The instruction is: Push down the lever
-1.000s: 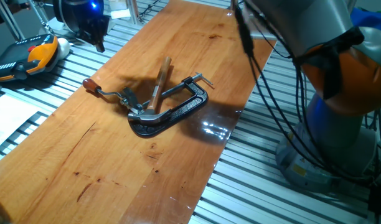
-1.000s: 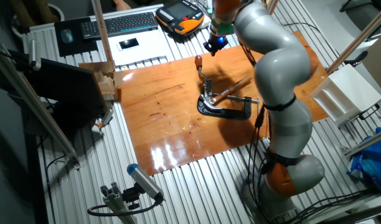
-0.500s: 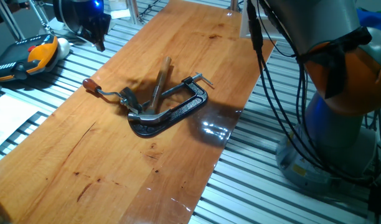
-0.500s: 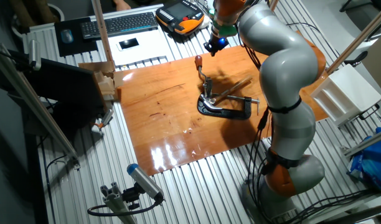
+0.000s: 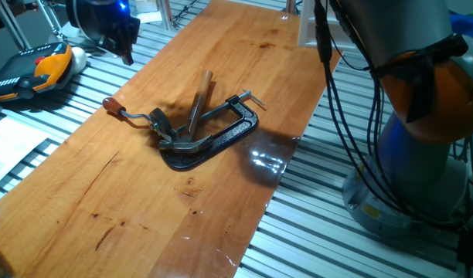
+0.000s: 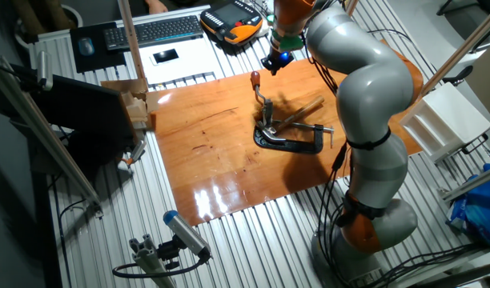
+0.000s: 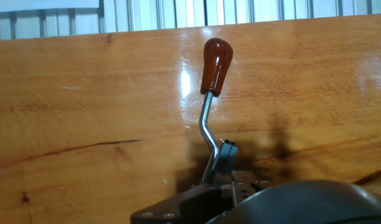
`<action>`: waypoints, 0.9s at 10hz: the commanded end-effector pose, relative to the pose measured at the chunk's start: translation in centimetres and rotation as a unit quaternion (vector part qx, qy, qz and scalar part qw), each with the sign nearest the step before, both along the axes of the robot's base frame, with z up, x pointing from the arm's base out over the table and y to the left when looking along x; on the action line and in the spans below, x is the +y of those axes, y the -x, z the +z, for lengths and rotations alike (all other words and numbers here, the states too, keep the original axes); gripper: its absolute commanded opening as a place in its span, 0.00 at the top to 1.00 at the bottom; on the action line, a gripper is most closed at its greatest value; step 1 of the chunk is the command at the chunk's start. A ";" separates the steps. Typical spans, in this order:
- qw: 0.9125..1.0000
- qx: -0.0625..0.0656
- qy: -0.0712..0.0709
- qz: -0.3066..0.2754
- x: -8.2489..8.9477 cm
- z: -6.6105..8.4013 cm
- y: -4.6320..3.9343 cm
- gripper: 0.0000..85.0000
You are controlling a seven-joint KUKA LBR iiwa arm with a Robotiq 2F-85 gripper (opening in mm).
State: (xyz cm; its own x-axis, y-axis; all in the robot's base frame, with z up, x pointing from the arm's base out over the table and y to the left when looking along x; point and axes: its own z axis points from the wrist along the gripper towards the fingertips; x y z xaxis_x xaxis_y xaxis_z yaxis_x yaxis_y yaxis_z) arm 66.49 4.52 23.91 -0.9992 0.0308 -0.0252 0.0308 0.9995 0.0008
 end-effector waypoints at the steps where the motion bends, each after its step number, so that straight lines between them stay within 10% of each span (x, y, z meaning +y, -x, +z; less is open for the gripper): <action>1: 1.000 -0.001 0.001 0.000 0.0 0.0 0.16 1.00; 9: 1.000 -0.005 0.008 -0.003 0.0 0.0 0.23 1.00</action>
State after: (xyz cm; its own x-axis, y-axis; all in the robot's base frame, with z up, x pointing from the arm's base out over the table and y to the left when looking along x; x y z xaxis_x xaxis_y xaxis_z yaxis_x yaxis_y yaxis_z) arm 66.26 4.53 23.94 -0.9987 0.0353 -0.0360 0.0359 0.9993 -0.0141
